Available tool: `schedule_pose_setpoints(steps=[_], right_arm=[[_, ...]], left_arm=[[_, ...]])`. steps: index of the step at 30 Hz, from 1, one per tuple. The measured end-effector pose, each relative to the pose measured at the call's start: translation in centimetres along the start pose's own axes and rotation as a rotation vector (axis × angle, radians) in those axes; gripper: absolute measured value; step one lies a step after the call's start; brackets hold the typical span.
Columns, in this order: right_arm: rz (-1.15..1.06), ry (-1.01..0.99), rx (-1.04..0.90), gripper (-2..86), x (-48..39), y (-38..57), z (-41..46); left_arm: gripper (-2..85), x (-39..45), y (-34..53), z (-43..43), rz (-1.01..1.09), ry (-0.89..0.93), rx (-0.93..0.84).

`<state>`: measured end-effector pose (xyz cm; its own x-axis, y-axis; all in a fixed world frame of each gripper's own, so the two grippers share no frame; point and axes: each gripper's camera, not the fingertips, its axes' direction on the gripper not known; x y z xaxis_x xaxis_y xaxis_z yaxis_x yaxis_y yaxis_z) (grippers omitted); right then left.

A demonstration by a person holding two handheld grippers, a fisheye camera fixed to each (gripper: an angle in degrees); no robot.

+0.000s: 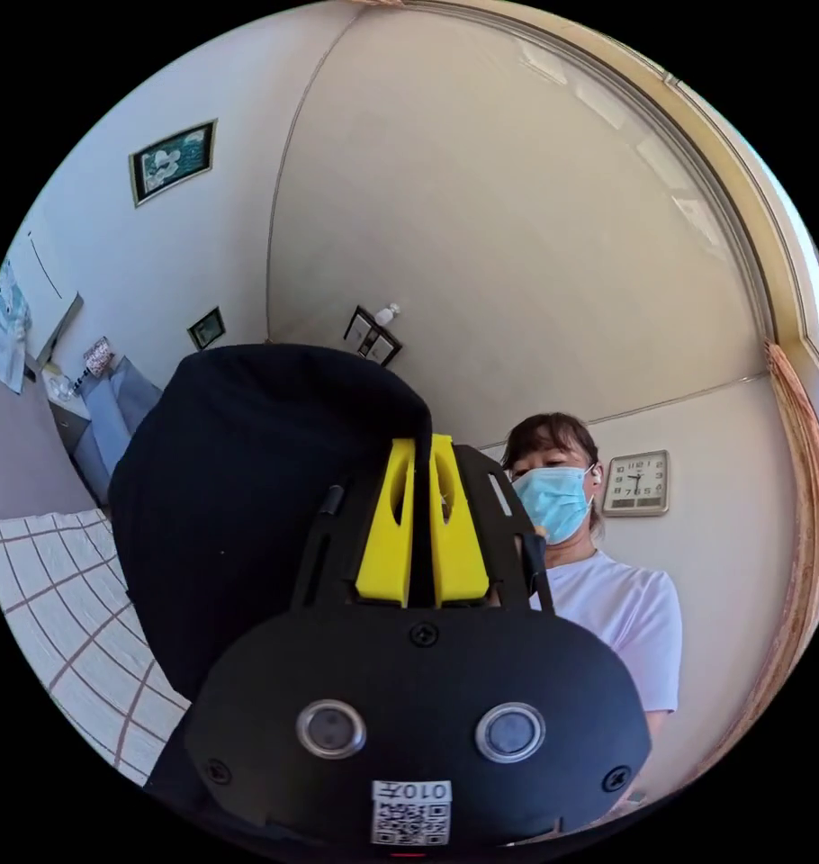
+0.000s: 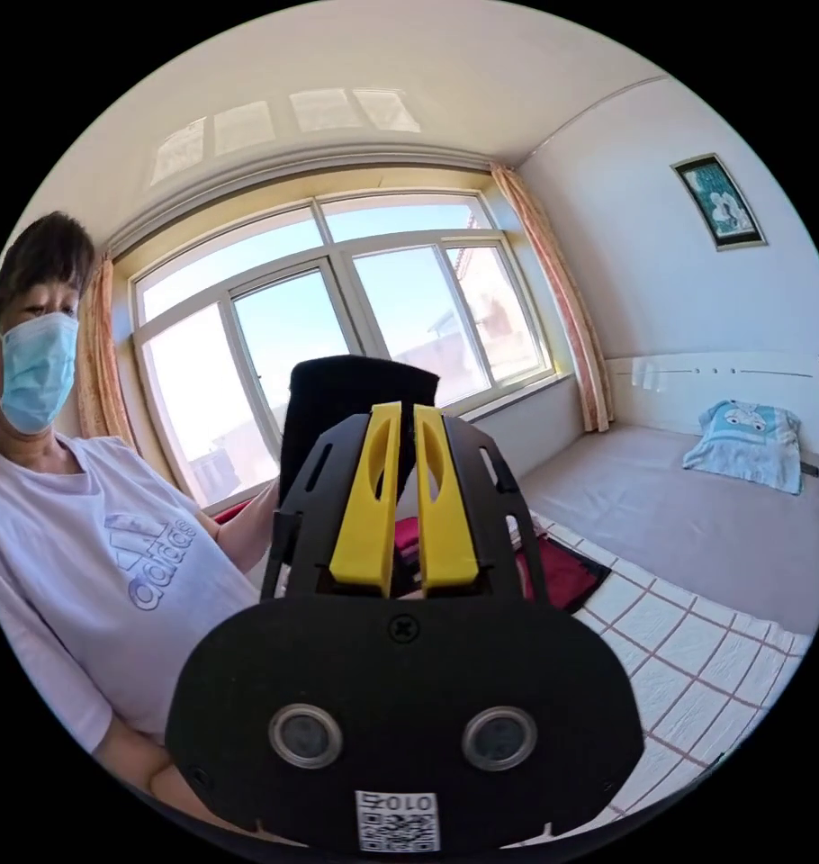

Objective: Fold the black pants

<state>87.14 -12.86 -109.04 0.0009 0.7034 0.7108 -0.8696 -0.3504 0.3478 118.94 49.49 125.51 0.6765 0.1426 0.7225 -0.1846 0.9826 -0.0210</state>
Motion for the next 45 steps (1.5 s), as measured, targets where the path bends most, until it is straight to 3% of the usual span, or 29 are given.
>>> schedule_pose_setpoints(steps=[4, 8, 11, 16, 25, 27, 30, 36, 39, 45], right_arm=[[-0.094, -0.127, -0.108, 4.4, -2.6, 0.6, 1.5], [-0.055, -0.164, -0.208, 6.6, -3.0, 2.8, 4.2], [0.057, -0.255, -0.181, 8.2, -2.0, 4.4, 5.5], [0.173, -0.089, -0.242, 9.5, -0.7, 5.7, 8.3], [0.187, -0.307, -0.127, 4.3, -1.9, 6.1, 10.8], [0.152, -0.279, -0.202, 3.7, -2.5, 5.0, 11.8], [0.087, -0.248, -0.127, 3.4, -3.1, 2.1, 10.1], [-0.144, -0.082, -0.180, 3.1, -7.7, -6.1, 9.1], [-0.242, 0.123, -0.258, 2.9, -10.9, -8.3, 11.0], [-0.366, 0.203, -0.234, 2.8, -15.9, -9.5, 14.4]], left_arm=[[0.9, 2.1, -1.7, -0.5, 0.094, -0.180, -0.018], [0.8, 2.0, -1.9, -0.8, 0.119, -0.192, 0.010], [0.7, 1.6, -1.8, -0.9, 0.117, -0.238, 0.029], [0.8, 0.8, -1.2, -0.3, 0.113, -0.258, 0.029], [1.6, 0.0, 0.3, -0.7, 0.081, -0.326, 0.084], [2.1, -0.4, 0.7, -0.6, 0.060, -0.324, 0.076], [3.4, -1.1, 1.0, -1.1, 0.015, -0.387, 0.005], [6.0, -3.5, 3.7, -5.0, -0.228, -0.739, -0.143], [7.3, -2.4, 4.6, -4.1, -0.168, -0.725, -0.138], [11.0, 4.3, 2.4, 6.5, 0.216, -0.942, -0.392]])
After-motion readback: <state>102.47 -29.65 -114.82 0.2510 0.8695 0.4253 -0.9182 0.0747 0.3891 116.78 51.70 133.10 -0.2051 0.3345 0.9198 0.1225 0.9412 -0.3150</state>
